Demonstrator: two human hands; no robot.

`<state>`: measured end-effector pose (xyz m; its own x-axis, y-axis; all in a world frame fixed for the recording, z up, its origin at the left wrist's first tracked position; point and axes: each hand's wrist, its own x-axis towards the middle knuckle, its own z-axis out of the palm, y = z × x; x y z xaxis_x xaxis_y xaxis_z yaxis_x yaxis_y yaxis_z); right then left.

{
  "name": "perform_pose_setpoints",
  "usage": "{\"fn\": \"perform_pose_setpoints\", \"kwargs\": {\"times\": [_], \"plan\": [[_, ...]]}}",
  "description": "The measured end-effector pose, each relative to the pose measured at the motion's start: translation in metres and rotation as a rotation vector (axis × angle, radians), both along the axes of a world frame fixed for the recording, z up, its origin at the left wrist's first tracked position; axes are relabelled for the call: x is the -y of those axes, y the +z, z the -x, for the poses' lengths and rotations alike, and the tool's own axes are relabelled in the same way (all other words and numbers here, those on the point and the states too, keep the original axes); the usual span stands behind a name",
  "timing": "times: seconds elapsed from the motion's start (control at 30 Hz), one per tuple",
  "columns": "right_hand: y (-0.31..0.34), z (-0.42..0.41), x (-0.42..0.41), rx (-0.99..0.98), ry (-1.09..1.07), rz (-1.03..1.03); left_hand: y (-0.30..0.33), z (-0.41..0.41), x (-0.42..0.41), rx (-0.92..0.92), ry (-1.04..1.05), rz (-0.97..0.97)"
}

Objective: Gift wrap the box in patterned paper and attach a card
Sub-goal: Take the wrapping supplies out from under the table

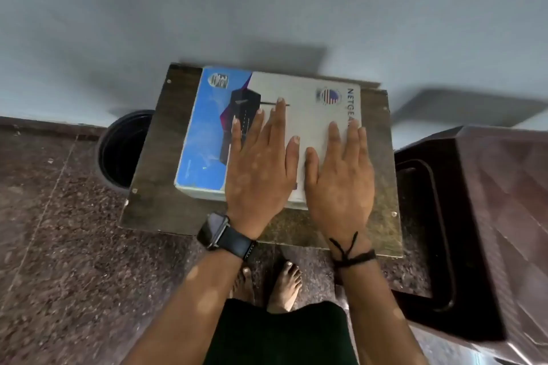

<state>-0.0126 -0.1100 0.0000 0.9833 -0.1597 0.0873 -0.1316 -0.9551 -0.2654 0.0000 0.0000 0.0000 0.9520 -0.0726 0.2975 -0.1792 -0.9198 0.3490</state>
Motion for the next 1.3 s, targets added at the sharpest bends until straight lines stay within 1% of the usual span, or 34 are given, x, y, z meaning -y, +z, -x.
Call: {"fn": "perform_pose_setpoints", "kwargs": {"times": [0.07, 0.17, 0.23, 0.27, 0.33, 0.37, 0.5, 0.6, 0.67, 0.73, 0.83, 0.93, 1.0, 1.07, 1.17, 1.23, 1.3], "plan": [[-0.006, 0.002, 0.002, 0.081, 0.004, -0.032, -0.006, 0.001, 0.0, 0.019, 0.011, 0.055], [-0.013, 0.004, 0.006, 0.222, 0.045, -0.047, -0.013, 0.003, 0.0, 0.16, 0.024, 0.06], [-0.018, 0.006, 0.006, 0.265, 0.088, -0.076, -0.012, 0.008, 0.001, 0.25, 0.032, 0.092], [-0.018, 0.007, 0.007, 0.291, 0.106, -0.094, -0.01, 0.008, 0.002, 0.26, 0.027, 0.123], [-0.013, 0.008, 0.009, 0.345, 0.13, -0.109, 0.0, 0.009, 0.003, 0.186, 0.021, 0.146], [-0.007, 0.013, 0.009, 0.352, 0.145, -0.101, 0.006, 0.013, 0.003, 0.148, 0.011, 0.119], [0.006, 0.02, 0.012, 0.149, 0.233, 0.04, 0.019, 0.023, 0.003, -0.055, -0.029, -0.099], [0.01, 0.036, 0.02, -0.013, 0.253, 0.019, 0.025, 0.045, 0.011, -0.198, -0.028, -0.144], [0.007, 0.055, 0.028, -0.031, 0.225, -0.024, 0.019, 0.063, 0.017, -0.183, -0.04, -0.152], [0.002, 0.073, 0.034, 0.008, 0.205, -0.059, 0.009, 0.078, 0.022, -0.095, -0.053, -0.135], [-0.011, 0.102, 0.043, 0.052, 0.209, -0.09, -0.009, 0.102, 0.032, 0.01, -0.099, -0.176], [-0.03, 0.123, 0.05, 0.168, 0.217, -0.154, -0.029, 0.125, 0.049, 0.058, -0.202, -0.073], [-0.047, 0.133, 0.057, 0.166, 0.179, -0.204, -0.044, 0.137, 0.06, 0.037, -0.245, -0.06], [-0.064, 0.143, 0.068, 0.103, 0.114, -0.232, -0.057, 0.148, 0.07, -0.028, -0.28, -0.083], [-0.09, 0.155, 0.084, 0.042, 0.033, -0.217, -0.074, 0.161, 0.082, -0.089, -0.305, -0.105], [-0.099, 0.158, 0.088, 0.08, 0.016, -0.202, -0.083, 0.165, 0.089, -0.124, -0.306, -0.146], [-0.103, 0.158, 0.089, 0.148, -0.032, -0.244, -0.091, 0.168, 0.098, -0.185, -0.315, -0.195]]}}
